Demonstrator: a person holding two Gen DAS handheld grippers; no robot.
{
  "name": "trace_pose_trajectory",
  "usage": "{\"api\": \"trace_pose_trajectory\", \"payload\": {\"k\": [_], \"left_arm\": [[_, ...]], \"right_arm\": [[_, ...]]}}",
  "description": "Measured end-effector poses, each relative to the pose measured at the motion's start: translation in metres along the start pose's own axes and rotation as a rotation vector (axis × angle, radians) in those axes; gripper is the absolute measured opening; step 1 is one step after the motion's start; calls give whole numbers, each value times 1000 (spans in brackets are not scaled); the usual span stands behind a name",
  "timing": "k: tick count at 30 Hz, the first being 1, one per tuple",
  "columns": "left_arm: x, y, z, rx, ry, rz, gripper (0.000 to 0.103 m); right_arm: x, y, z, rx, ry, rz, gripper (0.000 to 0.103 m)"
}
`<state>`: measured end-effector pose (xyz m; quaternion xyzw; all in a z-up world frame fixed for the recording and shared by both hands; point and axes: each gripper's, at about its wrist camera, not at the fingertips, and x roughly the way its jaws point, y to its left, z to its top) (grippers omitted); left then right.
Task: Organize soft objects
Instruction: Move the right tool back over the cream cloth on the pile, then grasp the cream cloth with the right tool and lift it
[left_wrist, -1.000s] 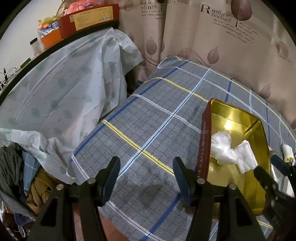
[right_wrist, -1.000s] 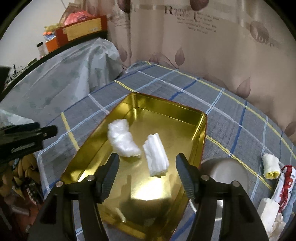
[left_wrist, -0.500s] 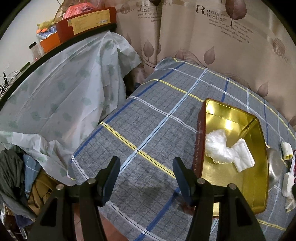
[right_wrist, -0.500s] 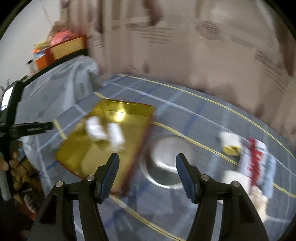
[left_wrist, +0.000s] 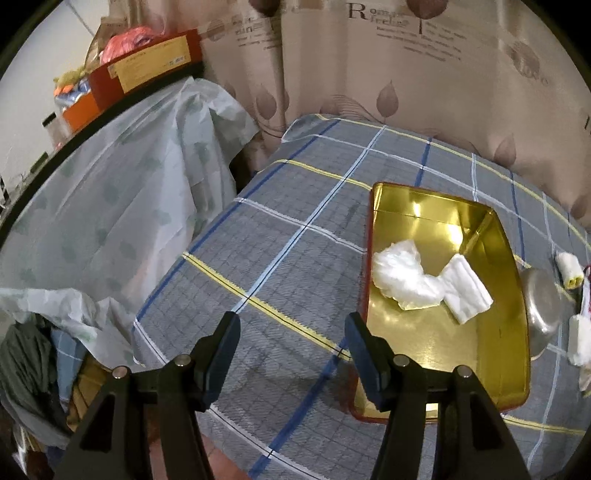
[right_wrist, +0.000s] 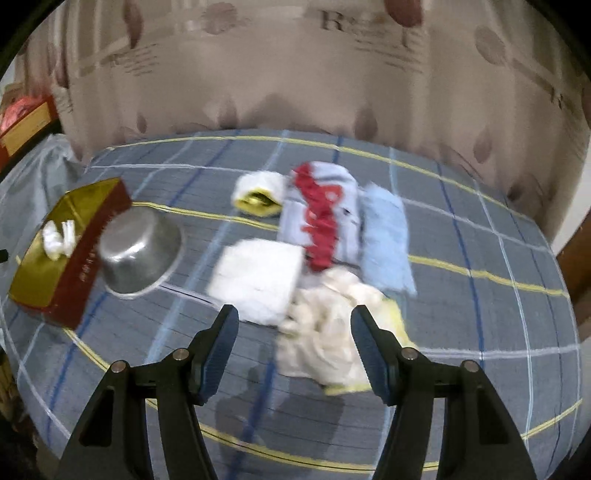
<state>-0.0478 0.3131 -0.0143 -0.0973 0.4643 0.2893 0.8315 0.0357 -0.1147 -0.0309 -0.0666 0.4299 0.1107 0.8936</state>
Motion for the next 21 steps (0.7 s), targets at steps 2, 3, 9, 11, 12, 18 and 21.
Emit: {"api": "trace_pose_trajectory", "payload": {"k": [2,3,9,11,12,18,21], "left_arm": [[-2,-3,-1,7,-9,20,60],[-3,-5,-1,10,-9,24,60],[-15,-24,-5,60,-11,20,60],[-20,-36,-6,86,-12,3,60],[-22,-40,-7,91,-8,-7,60],[-31,-75,-11,161,-9,-44,60],[-37,-94,-13,194,-16,-70,60]], "right_arm": [[5,-8,-5,-11,5,-16,57],[9,-9,-5,-15,9,-18,55],[24,-21,-6,7,12,-4,44],[31,-24,-6,13,18,-13,44],[34,-26,-7,23,19,-9,44],[43,-24,-8,11,17,21,33],[40,-20,-10,-13,7,37,21]]}}
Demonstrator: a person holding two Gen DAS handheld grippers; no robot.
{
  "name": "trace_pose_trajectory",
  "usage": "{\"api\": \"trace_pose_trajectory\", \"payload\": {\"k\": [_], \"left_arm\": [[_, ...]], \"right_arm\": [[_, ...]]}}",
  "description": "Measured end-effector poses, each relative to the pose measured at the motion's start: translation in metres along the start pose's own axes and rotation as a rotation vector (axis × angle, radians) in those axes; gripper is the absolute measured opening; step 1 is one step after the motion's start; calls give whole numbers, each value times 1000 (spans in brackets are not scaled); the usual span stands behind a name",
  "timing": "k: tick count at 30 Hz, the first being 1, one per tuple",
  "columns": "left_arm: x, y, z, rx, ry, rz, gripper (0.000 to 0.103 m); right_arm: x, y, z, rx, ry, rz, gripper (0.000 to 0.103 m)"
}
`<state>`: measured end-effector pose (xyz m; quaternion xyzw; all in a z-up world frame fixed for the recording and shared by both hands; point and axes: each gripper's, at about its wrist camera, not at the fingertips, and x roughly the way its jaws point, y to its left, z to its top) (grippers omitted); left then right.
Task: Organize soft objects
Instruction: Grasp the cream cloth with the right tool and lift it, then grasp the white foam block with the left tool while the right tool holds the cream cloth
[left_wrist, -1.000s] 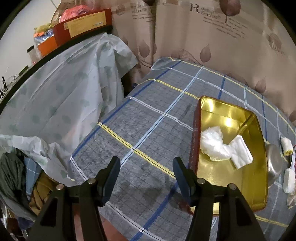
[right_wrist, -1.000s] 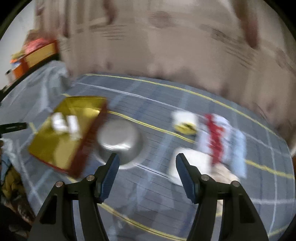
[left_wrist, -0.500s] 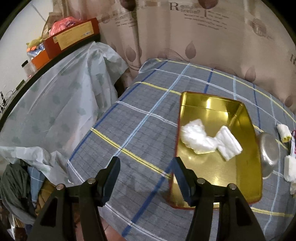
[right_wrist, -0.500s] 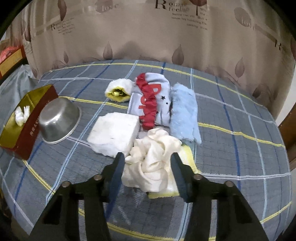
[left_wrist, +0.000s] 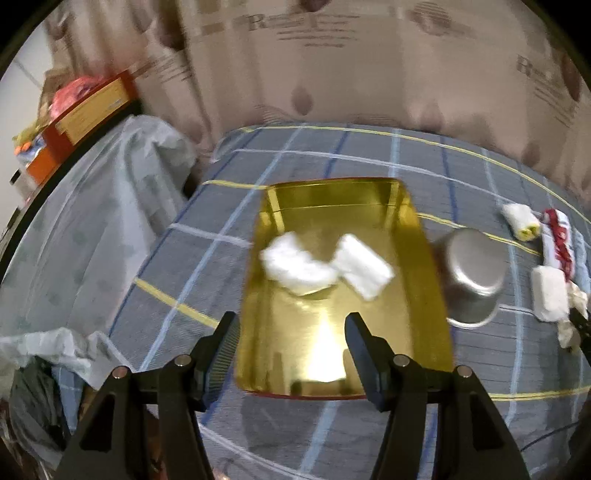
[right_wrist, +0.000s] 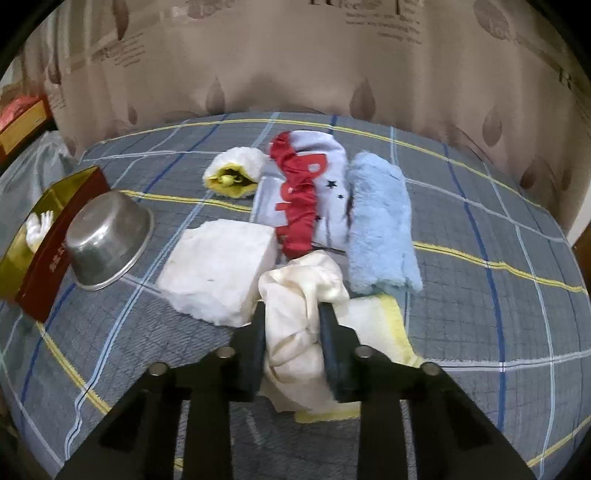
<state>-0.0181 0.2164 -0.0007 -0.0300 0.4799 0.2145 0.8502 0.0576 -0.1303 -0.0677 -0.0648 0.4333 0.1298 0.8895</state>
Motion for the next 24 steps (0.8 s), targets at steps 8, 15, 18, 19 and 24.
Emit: {"api": "trace_pose_trajectory", "payload": {"k": [8,15,18,19,24], "left_arm": [[-6,-57,2,107,-7,-57,60],[-16,-105,5,192,-9,-160,60],[-19,-131,5,228,5,-215,60],[-20,-140,4,240,10,-229,61],[-23,-188,3,305,57,-339,62]], "right_arm": [[-22,-9,-3,34,-39,24,12],[-55,-33,-1,94,-116,35,12],[-70,-47,0,120,-155,16,12],[-75,-53,-1,129,-170,0,12],[-82,-86,-8,184,-183,-60,12]]}}
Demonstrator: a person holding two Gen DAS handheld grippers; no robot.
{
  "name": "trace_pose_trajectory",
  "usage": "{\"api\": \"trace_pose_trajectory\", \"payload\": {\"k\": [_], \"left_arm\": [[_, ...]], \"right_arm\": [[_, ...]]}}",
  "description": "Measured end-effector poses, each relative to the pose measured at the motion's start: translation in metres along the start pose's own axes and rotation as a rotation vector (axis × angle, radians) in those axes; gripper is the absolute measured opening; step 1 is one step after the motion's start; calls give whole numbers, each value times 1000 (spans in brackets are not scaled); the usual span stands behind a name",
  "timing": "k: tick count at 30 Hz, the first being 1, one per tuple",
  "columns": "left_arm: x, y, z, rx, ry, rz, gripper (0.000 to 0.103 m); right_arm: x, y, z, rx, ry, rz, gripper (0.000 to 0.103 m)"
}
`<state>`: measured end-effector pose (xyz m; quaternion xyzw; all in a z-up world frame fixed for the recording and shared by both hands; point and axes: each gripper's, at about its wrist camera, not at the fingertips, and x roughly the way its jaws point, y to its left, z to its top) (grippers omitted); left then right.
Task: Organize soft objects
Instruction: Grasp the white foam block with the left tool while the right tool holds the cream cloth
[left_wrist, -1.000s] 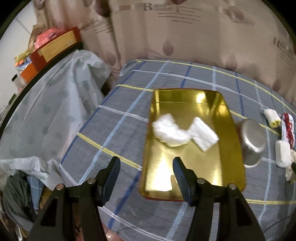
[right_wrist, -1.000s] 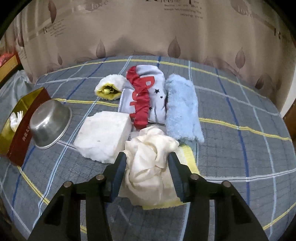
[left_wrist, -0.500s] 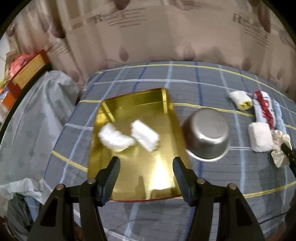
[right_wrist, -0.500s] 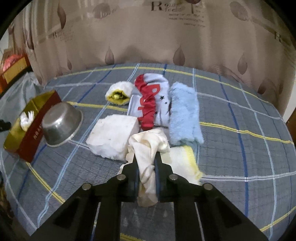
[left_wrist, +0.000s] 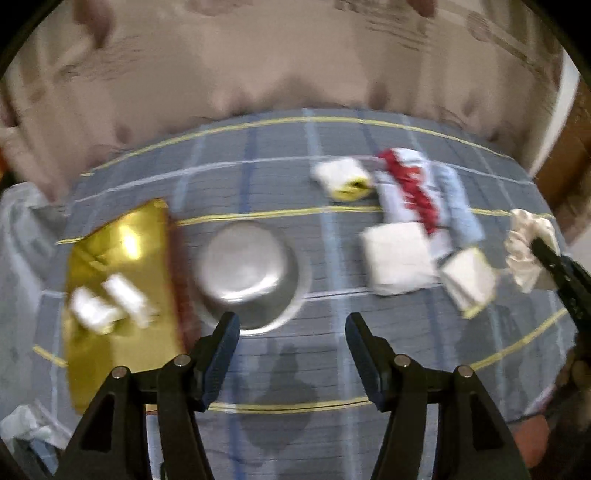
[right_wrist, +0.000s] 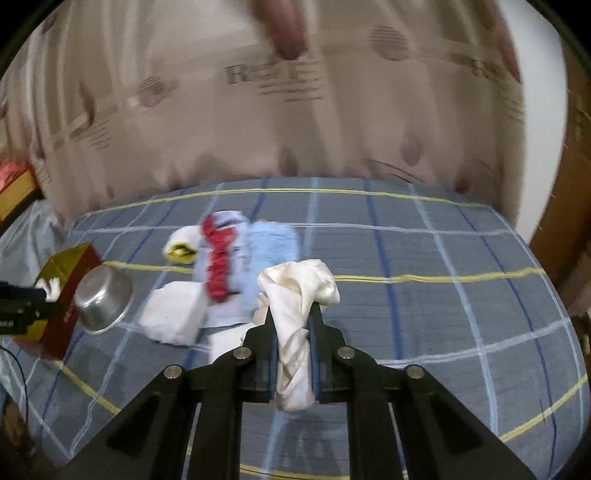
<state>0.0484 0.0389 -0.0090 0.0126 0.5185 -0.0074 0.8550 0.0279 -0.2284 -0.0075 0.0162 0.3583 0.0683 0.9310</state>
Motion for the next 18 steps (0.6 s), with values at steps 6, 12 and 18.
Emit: {"api": "trace_pose_trajectory", "payload": {"k": [6,12,18], "left_arm": [[21,-39,25,18,83,-123,68],[46,-63,49,-37,156,-216,78],[71,-85,62,-49,189,-194,85]], "right_arm": [[12,-42,-16,91,39,-45,12],[30,-54,-29,130,96,-20,13],[35,-54,-32,132,113,0,14]]}}
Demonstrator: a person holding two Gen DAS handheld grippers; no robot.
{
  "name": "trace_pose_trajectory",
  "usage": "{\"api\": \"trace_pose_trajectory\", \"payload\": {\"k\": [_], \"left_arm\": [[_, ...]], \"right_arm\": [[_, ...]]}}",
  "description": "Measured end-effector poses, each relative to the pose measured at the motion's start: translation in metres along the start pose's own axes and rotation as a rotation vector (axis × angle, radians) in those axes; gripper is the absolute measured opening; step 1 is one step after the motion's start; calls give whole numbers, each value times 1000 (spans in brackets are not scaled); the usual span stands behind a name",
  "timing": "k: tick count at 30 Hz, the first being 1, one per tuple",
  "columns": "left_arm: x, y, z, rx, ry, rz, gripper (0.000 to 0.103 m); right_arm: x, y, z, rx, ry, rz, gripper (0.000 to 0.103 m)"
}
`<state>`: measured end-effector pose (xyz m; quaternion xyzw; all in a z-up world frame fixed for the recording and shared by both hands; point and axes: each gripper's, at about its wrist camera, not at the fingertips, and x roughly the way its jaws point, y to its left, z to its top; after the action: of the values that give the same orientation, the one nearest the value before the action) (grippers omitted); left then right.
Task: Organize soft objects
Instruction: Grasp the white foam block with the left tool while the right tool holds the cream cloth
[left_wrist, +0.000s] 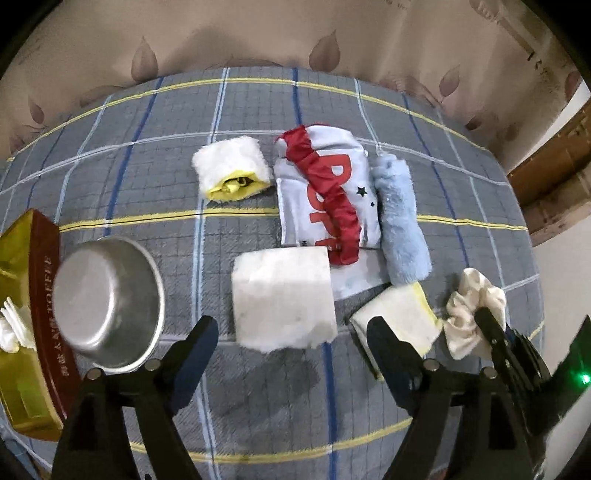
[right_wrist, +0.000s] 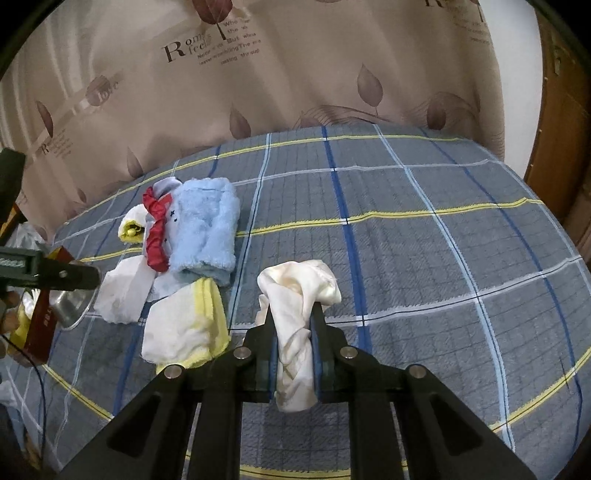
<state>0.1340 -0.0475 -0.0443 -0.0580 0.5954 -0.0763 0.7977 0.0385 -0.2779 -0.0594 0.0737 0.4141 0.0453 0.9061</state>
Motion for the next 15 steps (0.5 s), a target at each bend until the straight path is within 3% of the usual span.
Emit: {"api": "trace_pose_trajectory", "payload": {"k": [9,15], "left_arm": [[29,-1,9,-19,3,71,85],[48,-1,10,-17,2,79,85]], "right_arm": [[10,0,-4,14,36,32,15],[12,3,-6,6,44,32,15]]}}
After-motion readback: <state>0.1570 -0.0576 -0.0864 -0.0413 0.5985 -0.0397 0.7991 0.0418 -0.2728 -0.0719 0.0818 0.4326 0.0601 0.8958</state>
